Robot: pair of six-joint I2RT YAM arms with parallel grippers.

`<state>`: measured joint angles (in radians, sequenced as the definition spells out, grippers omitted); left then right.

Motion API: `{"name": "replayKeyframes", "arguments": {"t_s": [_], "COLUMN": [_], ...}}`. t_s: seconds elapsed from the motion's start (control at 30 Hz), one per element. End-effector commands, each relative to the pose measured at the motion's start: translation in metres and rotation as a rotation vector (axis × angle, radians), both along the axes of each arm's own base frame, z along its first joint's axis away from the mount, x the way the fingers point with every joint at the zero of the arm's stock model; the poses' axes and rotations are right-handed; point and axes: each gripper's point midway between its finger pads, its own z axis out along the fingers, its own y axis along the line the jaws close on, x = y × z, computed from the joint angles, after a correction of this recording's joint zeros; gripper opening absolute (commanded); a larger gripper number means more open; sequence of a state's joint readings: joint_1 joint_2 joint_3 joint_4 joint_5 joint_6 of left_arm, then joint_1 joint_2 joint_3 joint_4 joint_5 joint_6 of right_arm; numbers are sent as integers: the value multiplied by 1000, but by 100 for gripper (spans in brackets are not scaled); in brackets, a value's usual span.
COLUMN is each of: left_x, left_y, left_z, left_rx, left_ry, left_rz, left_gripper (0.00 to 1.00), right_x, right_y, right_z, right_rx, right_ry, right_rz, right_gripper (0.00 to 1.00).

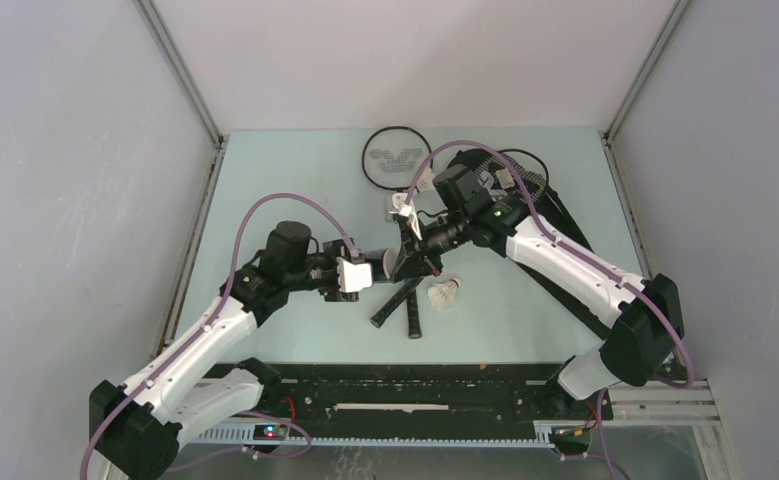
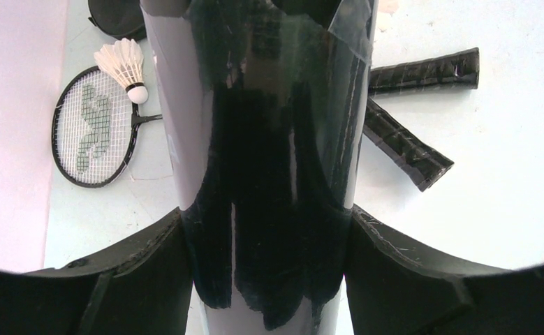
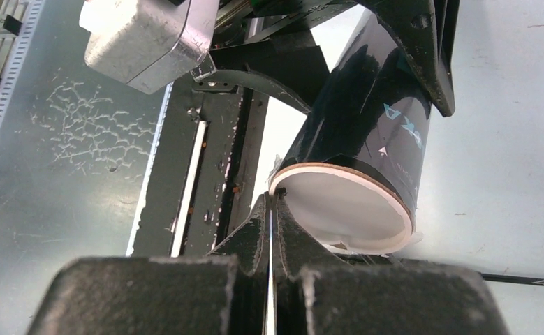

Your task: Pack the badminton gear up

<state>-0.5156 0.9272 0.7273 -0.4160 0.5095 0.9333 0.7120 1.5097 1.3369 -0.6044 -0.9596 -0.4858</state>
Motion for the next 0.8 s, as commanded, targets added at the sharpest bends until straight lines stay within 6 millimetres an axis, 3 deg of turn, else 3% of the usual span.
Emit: {"name": "replayKeyframes", "arguments": {"t_s": [0.0, 0.47, 0.63, 0.77], "left_x": [4, 15, 23, 23], "left_y": [13, 14, 18, 16], "left_z": [-1, 7, 10, 14], "left_rx": [64, 21, 17, -4], "left_ry": [-66, -26, -10, 1], "left_rz": [13, 113, 179, 193], "left_gripper": [0, 0, 3, 7], "right_x": [-9, 5, 15, 27], "right_y": [-10, -39, -79, -126], "right_z": [12, 28, 1, -40], "right_rx": [2, 6, -141, -313], "right_ry": [43, -39, -167, -289], "right_rz": [27, -135, -259, -413], "right_gripper": [0, 0, 0, 0]}}
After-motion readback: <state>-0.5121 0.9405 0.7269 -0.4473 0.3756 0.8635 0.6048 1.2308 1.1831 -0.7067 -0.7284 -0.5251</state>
